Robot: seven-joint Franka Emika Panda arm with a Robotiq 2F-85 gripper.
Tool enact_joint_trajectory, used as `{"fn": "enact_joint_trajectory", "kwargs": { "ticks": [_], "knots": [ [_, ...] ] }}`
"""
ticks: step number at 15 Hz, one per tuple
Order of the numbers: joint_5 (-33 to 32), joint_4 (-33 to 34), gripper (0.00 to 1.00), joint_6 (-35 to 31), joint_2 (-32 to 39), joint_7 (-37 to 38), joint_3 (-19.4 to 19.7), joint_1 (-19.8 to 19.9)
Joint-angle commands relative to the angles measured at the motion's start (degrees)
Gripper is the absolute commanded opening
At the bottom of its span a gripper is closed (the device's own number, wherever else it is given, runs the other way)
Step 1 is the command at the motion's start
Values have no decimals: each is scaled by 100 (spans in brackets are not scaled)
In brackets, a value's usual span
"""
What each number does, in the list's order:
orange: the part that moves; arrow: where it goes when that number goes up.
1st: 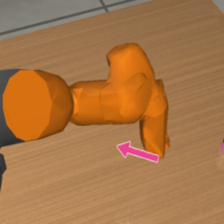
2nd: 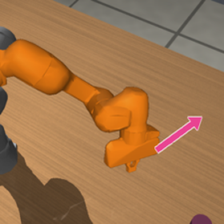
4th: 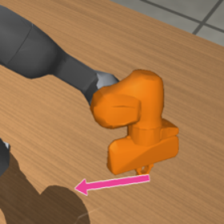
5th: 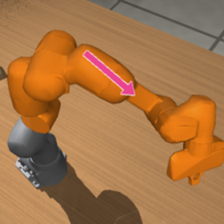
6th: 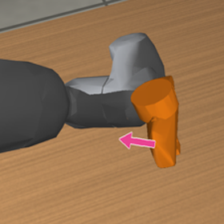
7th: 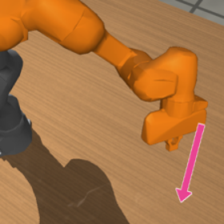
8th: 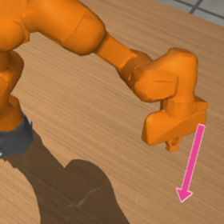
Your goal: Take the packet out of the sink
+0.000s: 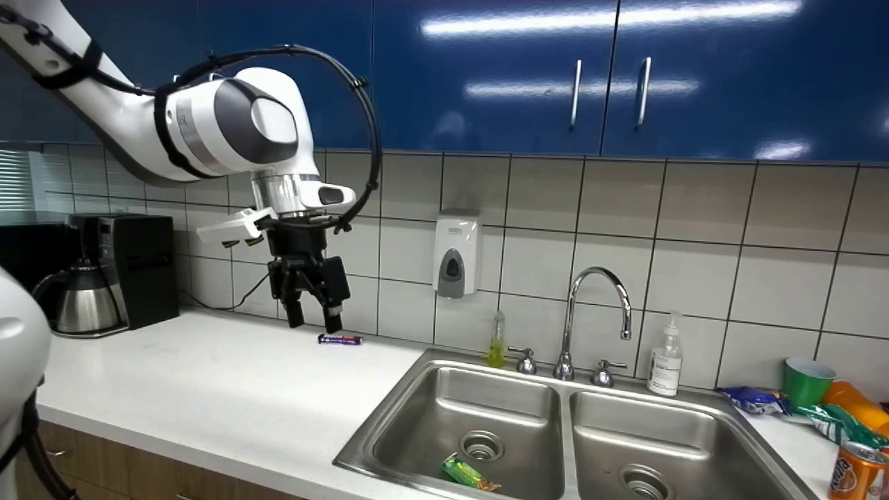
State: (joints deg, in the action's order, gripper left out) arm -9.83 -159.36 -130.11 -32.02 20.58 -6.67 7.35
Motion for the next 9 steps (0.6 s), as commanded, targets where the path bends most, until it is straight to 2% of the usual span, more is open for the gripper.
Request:
{"fn": "enact_joint_trajectory", "kwargs": {
  "ticks": [1, 9],
  "knots": [
    [-70, 119, 100, -539, 642, -175, 199, 80],
    [-420, 475, 100, -1736, 2136, -103, 409, 253]
  ]
}}
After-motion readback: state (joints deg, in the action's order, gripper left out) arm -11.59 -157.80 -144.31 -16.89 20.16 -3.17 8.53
